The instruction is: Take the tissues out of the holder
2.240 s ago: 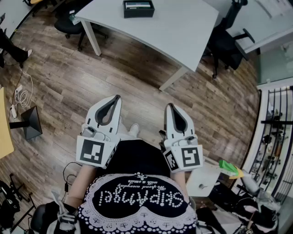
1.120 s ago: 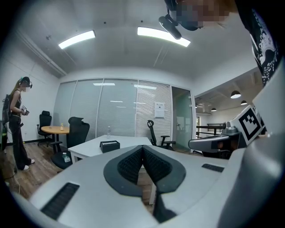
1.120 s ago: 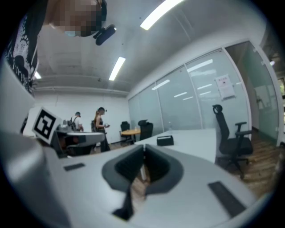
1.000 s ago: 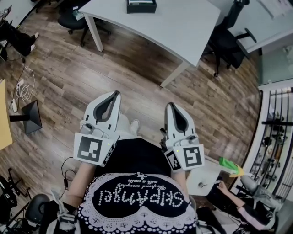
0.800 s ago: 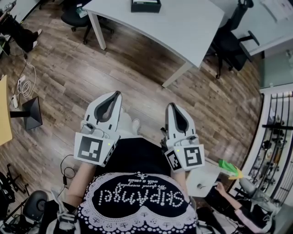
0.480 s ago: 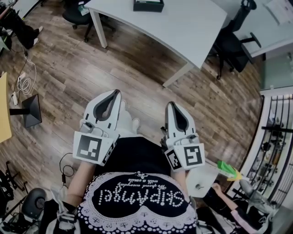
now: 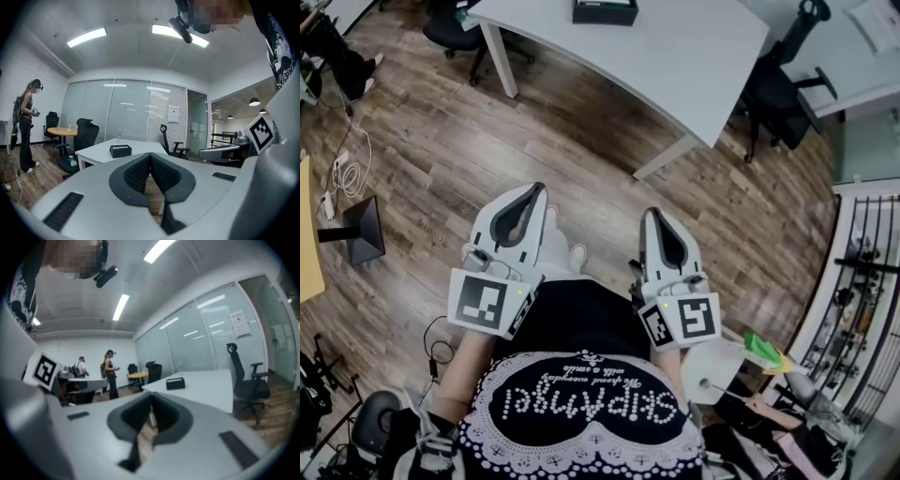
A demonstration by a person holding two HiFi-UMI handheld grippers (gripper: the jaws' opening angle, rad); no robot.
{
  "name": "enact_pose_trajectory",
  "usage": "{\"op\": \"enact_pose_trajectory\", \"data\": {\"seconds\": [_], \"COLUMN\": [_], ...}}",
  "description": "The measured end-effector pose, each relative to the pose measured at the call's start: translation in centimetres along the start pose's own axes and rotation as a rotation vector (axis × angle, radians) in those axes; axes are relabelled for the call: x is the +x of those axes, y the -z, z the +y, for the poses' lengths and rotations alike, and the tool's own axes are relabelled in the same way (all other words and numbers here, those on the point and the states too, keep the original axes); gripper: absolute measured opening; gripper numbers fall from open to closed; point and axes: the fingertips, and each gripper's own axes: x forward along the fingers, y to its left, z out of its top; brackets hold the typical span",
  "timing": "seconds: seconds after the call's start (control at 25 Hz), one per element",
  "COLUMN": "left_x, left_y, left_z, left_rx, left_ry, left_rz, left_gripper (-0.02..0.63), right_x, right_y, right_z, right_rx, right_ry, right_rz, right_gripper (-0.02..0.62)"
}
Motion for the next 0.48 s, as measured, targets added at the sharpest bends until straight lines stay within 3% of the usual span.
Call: {"op": "enact_pose_trajectory", "data": {"seconds": [0.2,0.48], "left_x": [2.9,7.3], "left_y": [-0.2,-2.6], "left_z": [3.7,7.4], "left_rx": [-0.021,0.012], "left_ry": [-0.006,0.043], "left_rz": [0.017,-0.004], "left_gripper": [0.028,0.028], "right_x": [3.6,8.2], "right_y": [-0.5,-2.7], "right_z": [-0.8,-2.3], "right_rx": [0.014,0.025], "right_ry": [0.03,0.076], "right_rz": [0.009,0.008], "right_gripper": [0.035,0.035]}}
